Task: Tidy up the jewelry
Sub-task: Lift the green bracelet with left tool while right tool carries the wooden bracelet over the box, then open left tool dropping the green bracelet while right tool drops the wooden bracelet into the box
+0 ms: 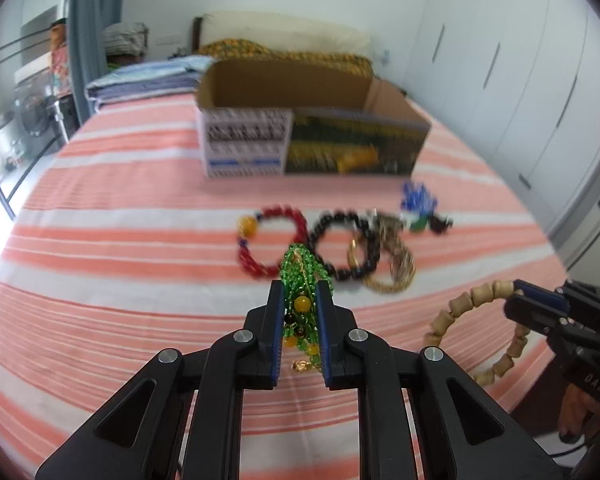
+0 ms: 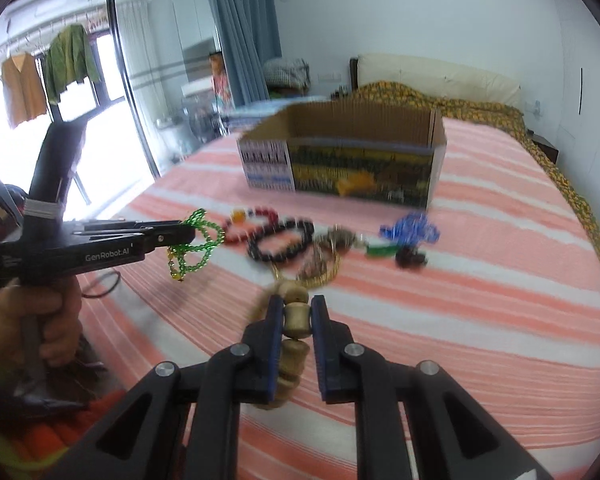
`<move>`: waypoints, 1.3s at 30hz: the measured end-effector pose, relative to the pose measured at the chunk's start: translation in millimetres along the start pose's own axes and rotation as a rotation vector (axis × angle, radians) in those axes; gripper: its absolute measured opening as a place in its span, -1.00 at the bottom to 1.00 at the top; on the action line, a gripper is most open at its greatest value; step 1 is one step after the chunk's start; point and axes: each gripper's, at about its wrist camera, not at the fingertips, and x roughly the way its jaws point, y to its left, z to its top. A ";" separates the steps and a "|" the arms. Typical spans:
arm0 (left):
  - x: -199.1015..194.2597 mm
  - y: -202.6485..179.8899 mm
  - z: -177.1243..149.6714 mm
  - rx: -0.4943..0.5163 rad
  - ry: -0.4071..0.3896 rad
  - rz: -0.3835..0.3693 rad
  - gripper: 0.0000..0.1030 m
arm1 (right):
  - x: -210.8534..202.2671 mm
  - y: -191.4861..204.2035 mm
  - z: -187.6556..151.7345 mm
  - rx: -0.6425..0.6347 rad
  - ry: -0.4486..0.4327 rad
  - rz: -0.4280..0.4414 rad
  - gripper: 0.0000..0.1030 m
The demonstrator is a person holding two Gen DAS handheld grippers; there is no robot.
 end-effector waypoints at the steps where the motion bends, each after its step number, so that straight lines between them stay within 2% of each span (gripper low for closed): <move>1: -6.2 3.4 3.7 -0.010 -0.012 -0.005 -0.74 | -6.4 -0.1 4.5 0.001 -0.014 0.004 -0.72; 8: -42.5 27.8 40.7 -0.043 -0.089 -0.026 -0.74 | -24.1 -5.5 38.8 -0.024 -0.080 0.000 -0.72; 11: -47.3 35.0 66.0 -0.032 -0.116 -0.010 -0.74 | -23.3 -14.6 64.6 -0.033 -0.111 -0.001 -0.72; 19: -12.6 43.2 138.6 -0.016 -0.118 -0.011 -0.74 | -0.9 -41.5 146.8 -0.020 -0.199 -0.014 -0.72; 23: 19.0 40.2 168.6 0.002 -0.111 0.018 -0.74 | 39.1 -58.6 193.6 0.005 -0.188 -0.004 -0.72; 26: 47.2 40.1 184.6 -0.009 -0.087 0.030 -0.74 | 79.5 -68.3 209.9 0.017 -0.145 -0.004 -0.72; 31: 90.0 34.3 189.6 -0.003 -0.037 0.060 -0.73 | 145.5 -87.7 209.1 0.019 -0.058 -0.061 -0.70; 32: 98.3 31.7 187.9 0.011 -0.027 0.075 -0.72 | 154.8 -94.5 205.8 0.022 -0.035 -0.098 -0.59; 33: 103.9 28.6 185.9 0.025 -0.019 0.092 -0.66 | 162.4 -99.8 203.8 0.022 -0.013 -0.146 -0.22; 34: 107.4 27.2 184.7 0.033 -0.015 0.109 -0.60 | 168.0 -103.4 200.6 0.013 0.001 -0.206 -0.04; 35: 110.4 25.6 181.1 0.041 -0.007 0.143 -0.18 | 167.9 -105.1 196.2 -0.008 -0.008 -0.290 0.08; 36: 109.4 25.2 178.6 0.040 -0.008 0.163 0.35 | 163.5 -105.5 192.0 -0.023 -0.030 -0.364 0.08; 37: 104.1 25.6 173.8 0.036 -0.028 0.178 0.51 | 157.0 -106.8 188.1 -0.024 -0.046 -0.401 0.08; 38: 98.1 26.6 170.3 0.034 -0.051 0.182 0.67 | 147.7 -109.4 183.3 -0.008 -0.059 -0.399 0.08; 39: 89.2 27.6 164.5 0.033 -0.071 0.184 0.73 | 140.1 -111.3 179.4 0.010 -0.068 -0.381 0.09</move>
